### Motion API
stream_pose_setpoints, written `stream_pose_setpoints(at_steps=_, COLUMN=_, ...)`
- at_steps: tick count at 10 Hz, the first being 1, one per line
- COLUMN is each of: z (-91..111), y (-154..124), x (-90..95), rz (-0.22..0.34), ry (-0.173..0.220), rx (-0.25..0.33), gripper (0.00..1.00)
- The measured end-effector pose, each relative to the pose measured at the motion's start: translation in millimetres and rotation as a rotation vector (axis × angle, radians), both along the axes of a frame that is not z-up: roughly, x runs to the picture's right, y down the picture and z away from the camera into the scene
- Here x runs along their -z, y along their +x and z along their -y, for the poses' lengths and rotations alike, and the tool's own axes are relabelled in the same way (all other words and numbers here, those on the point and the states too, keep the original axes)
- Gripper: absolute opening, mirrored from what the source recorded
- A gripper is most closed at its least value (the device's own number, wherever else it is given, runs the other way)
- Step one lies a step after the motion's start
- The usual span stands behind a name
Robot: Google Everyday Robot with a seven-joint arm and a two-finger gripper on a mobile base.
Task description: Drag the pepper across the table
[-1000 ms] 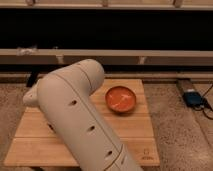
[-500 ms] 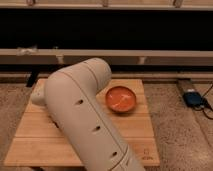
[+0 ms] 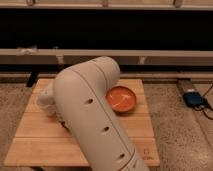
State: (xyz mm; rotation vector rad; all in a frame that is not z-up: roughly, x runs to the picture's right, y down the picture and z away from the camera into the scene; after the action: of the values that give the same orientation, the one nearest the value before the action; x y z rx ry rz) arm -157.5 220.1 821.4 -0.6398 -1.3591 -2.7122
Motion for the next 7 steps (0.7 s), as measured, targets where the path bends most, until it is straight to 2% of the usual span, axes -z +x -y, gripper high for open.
stream_pose_setpoints(at_steps=2, z=-1.5, y=16.0, x=2.2, rz=-0.028, ry=-0.004, rx=-0.031, gripper=0.00)
stream_pose_setpoints(at_steps=3, z=-3.0, y=21.4, x=3.7, rz=-0.037, ry=-0.009, rx=-0.050, gripper=0.05)
stream_pose_setpoints(at_steps=5, z=-4.1, y=33.4, x=5.6, rz=-0.051, ry=-0.014, rx=-0.100, gripper=0.23)
stream_pose_setpoints(at_steps=7, z=-3.7, y=49.6, x=8.5, rz=-0.062, ry=-0.011, rx=-0.180, gripper=0.45)
